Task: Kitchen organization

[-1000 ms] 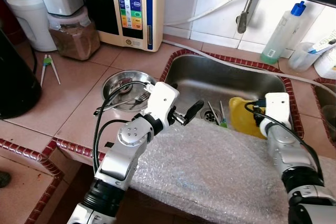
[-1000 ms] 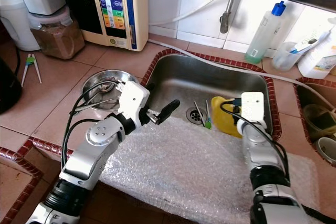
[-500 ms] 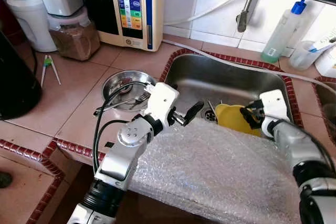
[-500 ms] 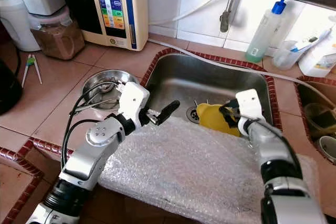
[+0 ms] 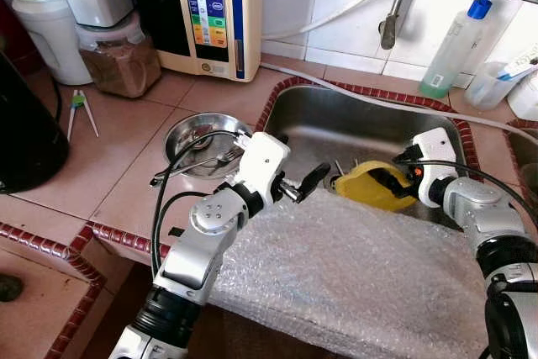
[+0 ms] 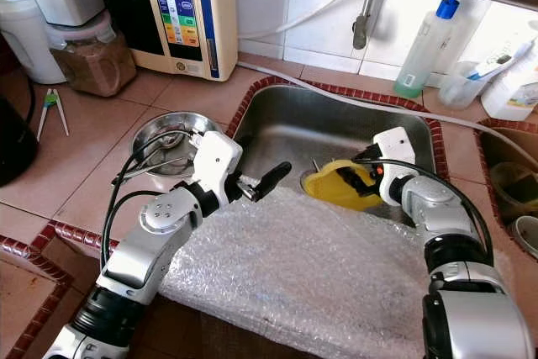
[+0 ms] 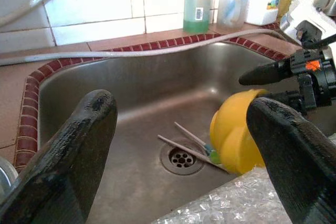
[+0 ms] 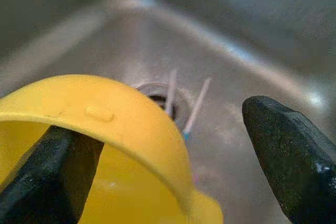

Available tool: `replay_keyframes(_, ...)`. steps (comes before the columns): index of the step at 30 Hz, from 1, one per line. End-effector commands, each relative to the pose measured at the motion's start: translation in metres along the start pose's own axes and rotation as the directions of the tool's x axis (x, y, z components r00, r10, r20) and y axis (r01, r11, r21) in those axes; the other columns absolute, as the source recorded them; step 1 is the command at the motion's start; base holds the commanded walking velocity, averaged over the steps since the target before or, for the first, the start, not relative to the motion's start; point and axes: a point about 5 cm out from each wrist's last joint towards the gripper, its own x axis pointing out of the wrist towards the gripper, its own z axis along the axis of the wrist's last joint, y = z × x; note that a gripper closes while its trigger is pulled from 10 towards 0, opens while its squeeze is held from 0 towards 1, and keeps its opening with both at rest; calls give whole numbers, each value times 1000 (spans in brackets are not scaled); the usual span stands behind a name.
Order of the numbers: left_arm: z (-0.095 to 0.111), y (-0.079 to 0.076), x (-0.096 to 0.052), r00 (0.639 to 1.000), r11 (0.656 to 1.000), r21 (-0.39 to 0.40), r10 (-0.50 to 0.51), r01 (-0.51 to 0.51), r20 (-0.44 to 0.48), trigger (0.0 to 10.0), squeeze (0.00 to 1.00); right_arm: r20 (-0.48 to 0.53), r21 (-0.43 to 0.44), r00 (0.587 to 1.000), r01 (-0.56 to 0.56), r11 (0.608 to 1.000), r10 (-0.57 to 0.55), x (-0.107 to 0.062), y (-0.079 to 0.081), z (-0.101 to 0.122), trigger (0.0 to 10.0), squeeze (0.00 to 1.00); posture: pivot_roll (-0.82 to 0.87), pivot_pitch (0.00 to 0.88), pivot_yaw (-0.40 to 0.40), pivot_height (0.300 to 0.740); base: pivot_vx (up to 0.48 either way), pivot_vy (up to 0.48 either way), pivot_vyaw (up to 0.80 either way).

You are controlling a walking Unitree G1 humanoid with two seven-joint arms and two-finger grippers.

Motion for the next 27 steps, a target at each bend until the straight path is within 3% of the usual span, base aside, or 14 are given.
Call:
replay_keyframes(1, 3, -2, 3, 1000, 999, 37, -12, 12, -1, 10000, 1000, -54, -9, 998, -22, 1000, 21, -1, 0, -7, 10000, 1000, -35, 84, 3, 740, 0, 0, 0)
replay_keyframes(3, 3, -1, 3, 1000, 999, 43, -6, 6, -1, 10000, 1000, -85, -41, 996, -15, 999, 12, -1, 0, -11, 10000, 1000, -35, 84, 3, 740, 0, 0, 0)
replay_keyframes(5, 4, 0, 3, 1000, 999, 44, 6, -6, 3, 10000, 1000, -68, 44, 996, 65, 997, -62, -1, -4, -10, 10000, 1000, -28, 86, -6, 740, 0, 0, 0)
replay_keyframes(6, 4, 0, 3, 1000, 999, 45, 11, -11, 5, 10000, 1000, -24, 119, 998, 67, 991, -64, 0, -4, -5, 10000, 1000, -25, 87, -8, 740, 0, 0, 0)
replay_keyframes(7, 5, 1, 3, 1000, 998, 52, 29, -30, 11, 10000, 1000, 132, 178, 989, 36, 983, -60, 0, -3, 12, 10000, 1000, -24, 89, -8, 740, 0, 0, 0)
replay_keyframes(9, 5, 2, 3, 999, 998, 54, 40, -40, 14, 10000, 1000, 209, 163, 976, 33, 986, -67, -2, -4, 21, 10000, 1000, -24, 89, -8, 740, 0, 0, 0)
replay_keyframes(10, 5, 4, 2, 998, 997, 52, 55, -56, 19, 10000, 1000, 305, 42, 948, 80, 996, -89, -8, -5, 29, 10000, 1000, -25, 90, -8, 740, 0, 0, 0)
replay_keyframes(13, 6, 5, 2, 997, 996, 53, 69, -70, 23, 10000, 1000, 303, -114, 951, 97, 989, -59, -10, 3, 22, 10000, 1000, -23, 91, -10, 740, 0, 0, 0)
replay_keyframes(17, 6, 7, 2, 996, 995, 54, 85, -86, 25, 10000, 1000, 235, -124, 972, 33, 992, -3, -5, 15, 9, 10000, 1000, -24, 92, -12, 740, 0, 0, 0)
replay_keyframes(20, 7, 9, 3, 994, 993, 52, 101, -103, 31, 10000, 1000, 207, 8, 978, -16, 1000, 14, -1, 21, 1, 10000, 1000, -23, 95, -15, 740, 0, 0, 0)
replay_keyframes(21, 7, 9, 3, 994, 993, 52, 101, -103, 31, 10000, 1000, 207, 8, 978, -16, 1000, 14, -1, 21, 1, 10000, 1000, -23, 95, -15, 740, 0, 0, 0)
replay_keyframes(22, 9, 10, 3, 992, 990, 76, 118, -121, 38, 10000, 1000, 184, -41, 968, -165, 985, 170, -2, 37, -4, 10000, 1000, -20, 97, -21, 740, 0, 0, 0)
replay_keyframes(23, 9, 10, 3, 991, 988, 84, 124, -127, 39, 10000, 1000, 182, -94, 964, -181, 979, 196, -2, 42, -6, 10000, 1000, -20, 97, -21, 740, 0, 0, 0)
replay_keyframes(27, 8, 14, 2, 988, 985, 86, 147, -150, 37, 10000, 1000, 295, 12, 954, 56, 998, -57, -1, 20, 11, 10000, 1000, -18, 98, -26, 740, 0, 0, 0)
